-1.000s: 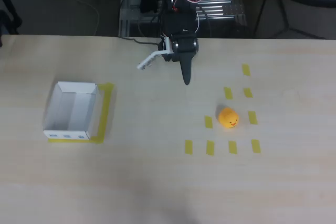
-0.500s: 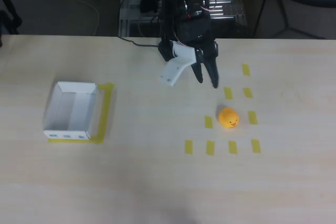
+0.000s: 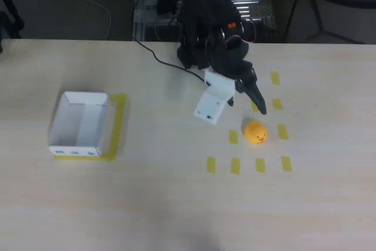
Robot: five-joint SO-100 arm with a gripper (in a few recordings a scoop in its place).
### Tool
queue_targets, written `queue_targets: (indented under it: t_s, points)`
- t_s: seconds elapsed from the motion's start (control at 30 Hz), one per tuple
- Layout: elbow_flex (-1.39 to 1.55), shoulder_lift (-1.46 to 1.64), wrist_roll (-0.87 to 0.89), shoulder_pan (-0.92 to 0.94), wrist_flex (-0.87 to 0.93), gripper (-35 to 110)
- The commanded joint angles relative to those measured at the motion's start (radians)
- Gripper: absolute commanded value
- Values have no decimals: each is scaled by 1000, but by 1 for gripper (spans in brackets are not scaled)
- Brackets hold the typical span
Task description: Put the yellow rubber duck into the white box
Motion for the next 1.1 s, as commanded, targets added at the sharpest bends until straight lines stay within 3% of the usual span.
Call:
queue_targets:
  t_s: [0.0, 0.6, 1.07]
  points:
    - [-173, -100, -51, -37, -5, 50]
    - [-265, -451, -71, -86, -83, 49]
    - [-301, -525, -40, -130, -107, 49]
